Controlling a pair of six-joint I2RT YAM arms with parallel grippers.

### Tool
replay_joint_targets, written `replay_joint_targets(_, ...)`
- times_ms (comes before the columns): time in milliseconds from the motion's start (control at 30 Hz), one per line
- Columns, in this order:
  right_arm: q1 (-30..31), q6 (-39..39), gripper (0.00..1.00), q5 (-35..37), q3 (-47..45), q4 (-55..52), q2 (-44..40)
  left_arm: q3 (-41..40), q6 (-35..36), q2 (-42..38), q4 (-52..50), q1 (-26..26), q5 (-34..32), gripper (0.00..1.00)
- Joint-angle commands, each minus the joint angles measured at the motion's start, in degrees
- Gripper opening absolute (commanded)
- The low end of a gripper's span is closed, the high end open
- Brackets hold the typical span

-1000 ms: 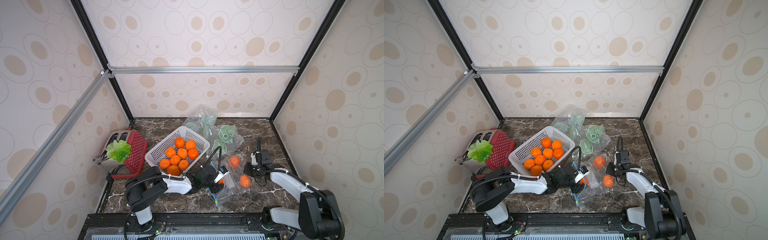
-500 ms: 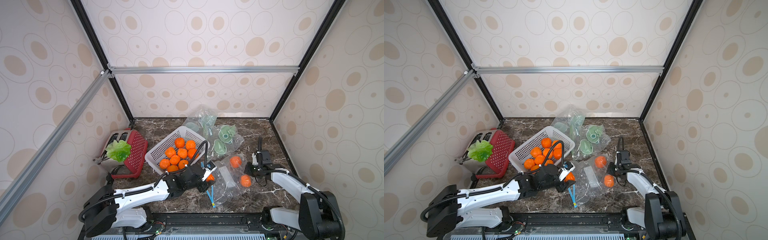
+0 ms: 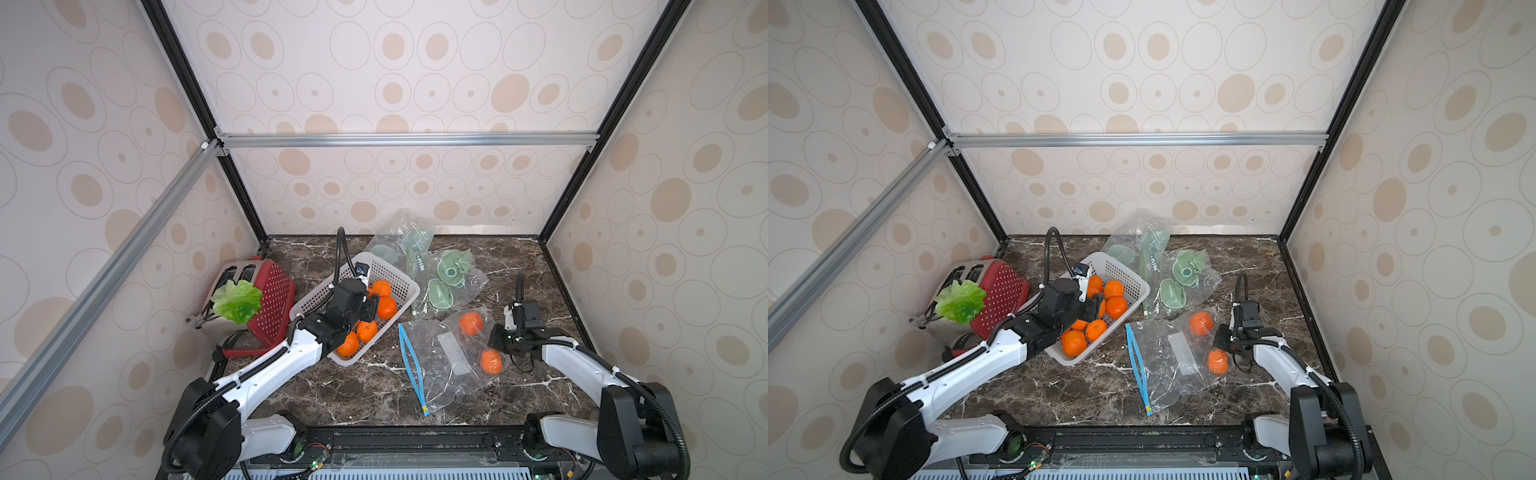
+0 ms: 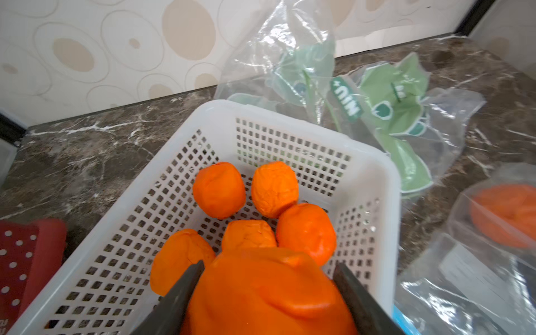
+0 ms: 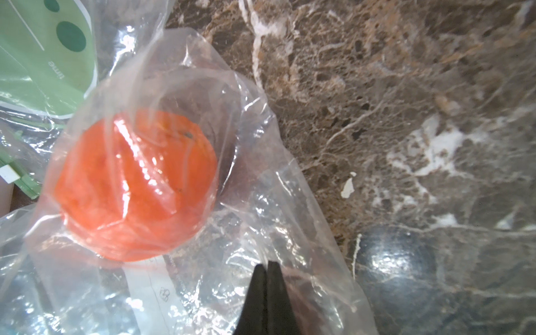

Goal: Open the zip-top bag and take out the orange
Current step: Place the orange in the basket, then pick up the orange from the zipper food storage bag.

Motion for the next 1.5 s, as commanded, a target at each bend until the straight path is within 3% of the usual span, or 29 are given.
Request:
replay_joint_targets(0,-0.3,0.6,0.0,-0.5,-0.3,-0.1,-0.2,3.5,-2.2,5.9,0.7,4.0,0.7,0.58)
replay_joint_targets(167,-0.3,0.5,0.0,-0.6,-0.6,-0.5,-1.0,5.9,-1.3,12.6,3.2,7.1,2.6,0.68)
replay_joint_targets(267,-0.3,0.6,0.0,-0.7,-0.9,-0.2,-1.4,5.9,-0.8,13.6,3.7,7.2,0.8,0.86)
replay_joint_targets(333,-0.4,0.7,0.0,-0.9,-0.9,-0.1,-1.2,6.4,-0.9,14.0,2.4,7.2,0.4,0.93)
replay_joint_targets(467,-0.3,0.6,0.0,-1.2,-0.8,-0.3,-0.9,4.5,-1.3,10.5,1.1,7.2,0.9,0.97)
replay_joint_targets(567,-0.3,0.6,0.0,-0.9,-0.8,-0.3,-1.2,1.1,-1.0,3.3,0.4,7.2,4.7,0.93)
replay_joint_targets(733,-0.4,0.5,0.0,-0.8,-0.5,-0.5,-0.9,-8.0,-3.4,-10.1,-0.1,5.7,20.3,0.78)
replay_joint_targets(900,-0.3,0.3,0.0,-0.8,-0.3,-0.6,-0.6,-15.9,-4.3,-17.1,0.4,-5.3,28.0,0.68)
replay_joint_targets(1067,-0.3,0.2,0.0,0.3,-0.3,-1.2,-1.4,-18.1,-4.2,-15.4,-0.7,-15.7,28.0,0.59)
replay_joint_targets(1133,-0.4,0.2,0.0,0.7,-0.3,-1.4,-2.1,-17.5,-3.8,-12.8,-1.2,-17.8,27.2,0.5)
replay_joint_targets(1233,-0.5,0.2,0.0,1.1,0.1,-2.3,-3.1,-16.3,-3.6,-8.7,-1.2,-18.8,26.7,0.38)
replay_joint_targets(1467,-0.7,-0.2,0.0,2.2,1.9,-5.8,-7.2,-15.6,-3.9,-1.2,1.8,-19.1,26.5,0.29)
